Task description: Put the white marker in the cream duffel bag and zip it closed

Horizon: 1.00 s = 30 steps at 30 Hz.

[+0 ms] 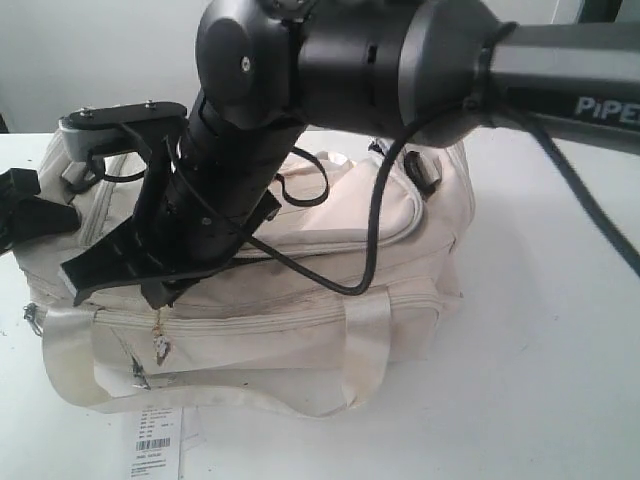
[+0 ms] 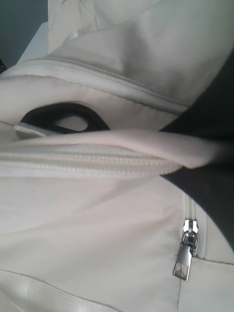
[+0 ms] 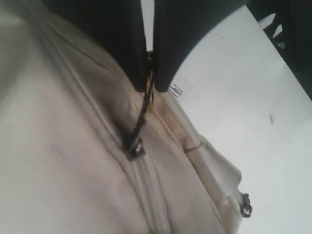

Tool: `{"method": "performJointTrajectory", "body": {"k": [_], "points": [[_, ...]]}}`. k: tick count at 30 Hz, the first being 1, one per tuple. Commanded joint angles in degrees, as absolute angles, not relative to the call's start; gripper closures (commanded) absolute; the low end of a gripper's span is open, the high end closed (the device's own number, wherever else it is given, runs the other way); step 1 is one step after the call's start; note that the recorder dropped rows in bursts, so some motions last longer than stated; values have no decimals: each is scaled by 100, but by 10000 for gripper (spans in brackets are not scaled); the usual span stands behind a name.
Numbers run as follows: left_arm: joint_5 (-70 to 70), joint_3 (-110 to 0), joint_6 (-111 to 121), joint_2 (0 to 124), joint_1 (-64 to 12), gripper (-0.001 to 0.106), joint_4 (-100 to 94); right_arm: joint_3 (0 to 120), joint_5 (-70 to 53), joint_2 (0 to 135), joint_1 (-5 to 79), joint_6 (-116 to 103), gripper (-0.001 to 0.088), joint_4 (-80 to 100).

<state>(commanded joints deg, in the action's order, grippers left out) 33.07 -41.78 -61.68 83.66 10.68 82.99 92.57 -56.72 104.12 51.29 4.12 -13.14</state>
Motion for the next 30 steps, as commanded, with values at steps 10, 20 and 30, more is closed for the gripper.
{"method": "performJointTrajectory", "body": {"k": [10, 20, 30], "points": [[3273, -4178, -6168, 8366, 1068, 1053, 8298, 9257, -6209, 10346, 5129, 492, 868, -717], [3273, -4178, -6168, 8366, 1068, 1053, 8336, 9257, -6799, 10346, 5048, 577, 868, -248], [3273, -4178, -6168, 8366, 1068, 1053, 8336, 9257, -6996, 10141, 4859, 745, 868, -237]]}}
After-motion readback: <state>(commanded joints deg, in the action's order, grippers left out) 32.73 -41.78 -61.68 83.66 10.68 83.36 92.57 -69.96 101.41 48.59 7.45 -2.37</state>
